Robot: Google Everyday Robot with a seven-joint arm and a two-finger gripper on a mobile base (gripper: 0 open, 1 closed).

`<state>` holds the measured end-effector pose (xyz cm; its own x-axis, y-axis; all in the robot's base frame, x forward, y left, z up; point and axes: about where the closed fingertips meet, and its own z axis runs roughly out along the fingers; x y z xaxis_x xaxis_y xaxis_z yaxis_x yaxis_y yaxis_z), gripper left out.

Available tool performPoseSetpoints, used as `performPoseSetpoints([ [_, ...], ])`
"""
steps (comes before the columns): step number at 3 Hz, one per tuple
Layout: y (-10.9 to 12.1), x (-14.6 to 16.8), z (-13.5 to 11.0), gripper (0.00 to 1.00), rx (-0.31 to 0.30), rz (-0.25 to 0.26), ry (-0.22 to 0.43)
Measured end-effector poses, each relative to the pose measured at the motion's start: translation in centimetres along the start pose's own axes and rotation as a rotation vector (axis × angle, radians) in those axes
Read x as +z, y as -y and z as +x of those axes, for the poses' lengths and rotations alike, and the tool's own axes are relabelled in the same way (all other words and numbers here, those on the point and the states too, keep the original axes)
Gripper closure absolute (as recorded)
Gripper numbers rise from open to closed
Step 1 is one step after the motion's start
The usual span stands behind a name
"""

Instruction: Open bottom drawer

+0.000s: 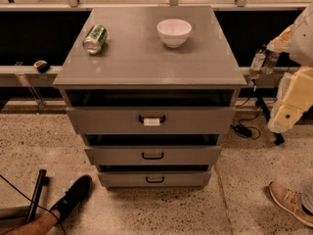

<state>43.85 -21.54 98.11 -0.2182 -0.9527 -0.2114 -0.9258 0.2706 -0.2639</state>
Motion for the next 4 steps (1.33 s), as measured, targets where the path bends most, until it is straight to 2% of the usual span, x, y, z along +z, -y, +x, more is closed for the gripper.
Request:
performPoseSetpoints([
  [1,0.0,0.0,0.0,0.0,0.0,0.0,0.0],
  [2,-0.4,2.3,0.1,0.0,0.018,-0.01,0.087],
  [3,-3.0,8.0,-0.6,0.0,-0.018,-0.036,0.186],
  [4,-3.9,11.1,-0.6,0.0,-0.019,-0.032,0.191],
])
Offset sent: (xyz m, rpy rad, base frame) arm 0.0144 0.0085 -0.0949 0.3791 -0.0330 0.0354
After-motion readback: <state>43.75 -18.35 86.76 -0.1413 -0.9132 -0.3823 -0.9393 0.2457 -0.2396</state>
